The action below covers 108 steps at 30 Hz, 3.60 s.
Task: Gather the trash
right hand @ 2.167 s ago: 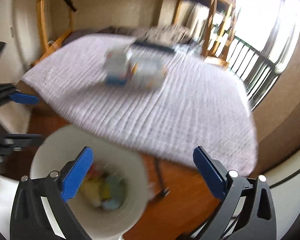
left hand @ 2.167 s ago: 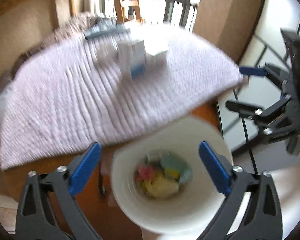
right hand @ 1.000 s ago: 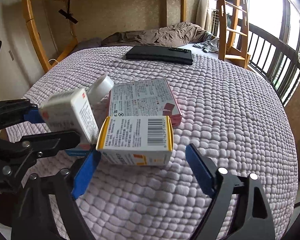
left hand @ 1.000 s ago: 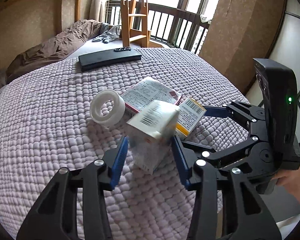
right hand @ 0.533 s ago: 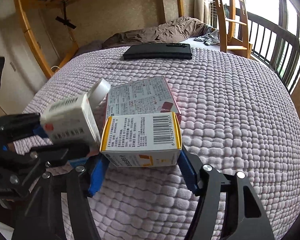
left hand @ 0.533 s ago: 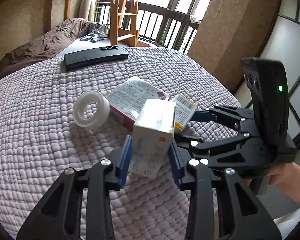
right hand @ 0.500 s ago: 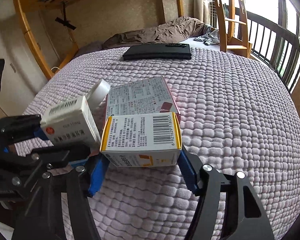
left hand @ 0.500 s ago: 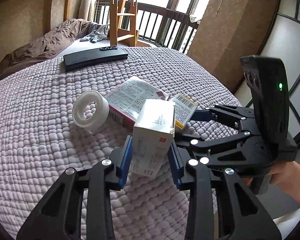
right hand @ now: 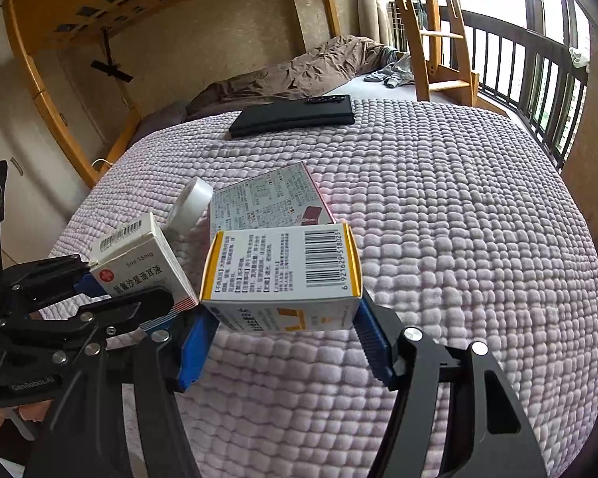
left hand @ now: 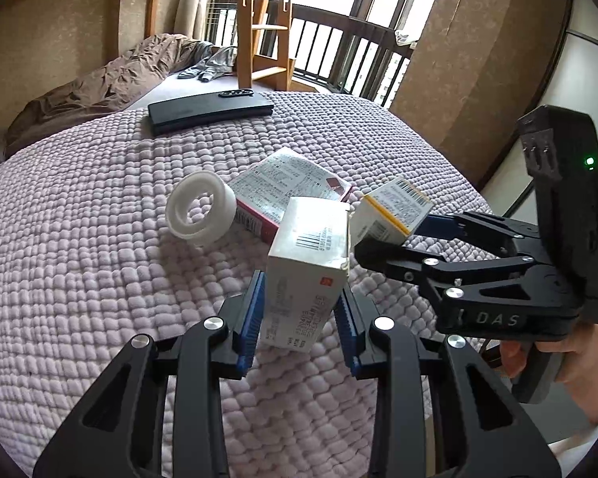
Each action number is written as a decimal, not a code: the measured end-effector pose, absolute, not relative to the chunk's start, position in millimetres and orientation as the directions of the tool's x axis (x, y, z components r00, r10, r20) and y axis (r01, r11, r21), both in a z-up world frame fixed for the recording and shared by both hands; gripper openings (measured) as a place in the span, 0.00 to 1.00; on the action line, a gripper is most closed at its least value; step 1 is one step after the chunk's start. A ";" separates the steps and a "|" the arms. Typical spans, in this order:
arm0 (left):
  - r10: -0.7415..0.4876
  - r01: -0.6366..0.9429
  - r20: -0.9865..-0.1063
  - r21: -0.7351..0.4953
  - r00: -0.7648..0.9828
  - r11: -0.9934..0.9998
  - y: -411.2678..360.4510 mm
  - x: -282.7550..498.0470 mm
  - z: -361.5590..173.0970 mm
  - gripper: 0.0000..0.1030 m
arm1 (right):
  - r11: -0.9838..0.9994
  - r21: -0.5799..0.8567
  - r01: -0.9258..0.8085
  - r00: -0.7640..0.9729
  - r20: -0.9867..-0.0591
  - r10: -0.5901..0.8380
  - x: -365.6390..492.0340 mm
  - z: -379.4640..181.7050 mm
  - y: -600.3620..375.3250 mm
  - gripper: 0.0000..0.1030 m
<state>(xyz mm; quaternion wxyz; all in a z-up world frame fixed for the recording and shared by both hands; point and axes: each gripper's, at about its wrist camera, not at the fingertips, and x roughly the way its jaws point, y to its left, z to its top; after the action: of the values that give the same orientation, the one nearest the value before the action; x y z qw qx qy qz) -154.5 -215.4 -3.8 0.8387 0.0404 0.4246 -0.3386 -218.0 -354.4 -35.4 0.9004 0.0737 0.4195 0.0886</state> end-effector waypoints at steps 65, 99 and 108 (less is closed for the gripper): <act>-0.435 0.541 -0.793 -0.162 0.426 0.825 -139.6 -248.9 25.8 0.35 | 0.967 0.210 -0.145 0.592 -0.764 0.255 -365.8 1.6 -312.3 0.61; -0.404 0.627 -0.862 -0.136 0.307 0.767 -154.9 -293.5 -5.6 0.35 | 0.955 0.204 -0.217 0.473 -0.833 0.286 -407.5 -24.8 -307.0 0.61; -0.379 0.628 -0.884 -0.135 0.273 0.767 -157.2 -296.2 -18.8 0.35 | 0.952 0.217 -0.217 0.431 -0.854 0.293 -405.8 -41.9 -304.2 0.61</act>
<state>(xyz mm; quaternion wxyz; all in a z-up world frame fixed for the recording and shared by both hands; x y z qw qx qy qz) -296.2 -157.2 -18.8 0.7884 0.1215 0.5116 -0.3192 -405.8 -304.2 -41.9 0.8449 0.0371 0.5119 0.1507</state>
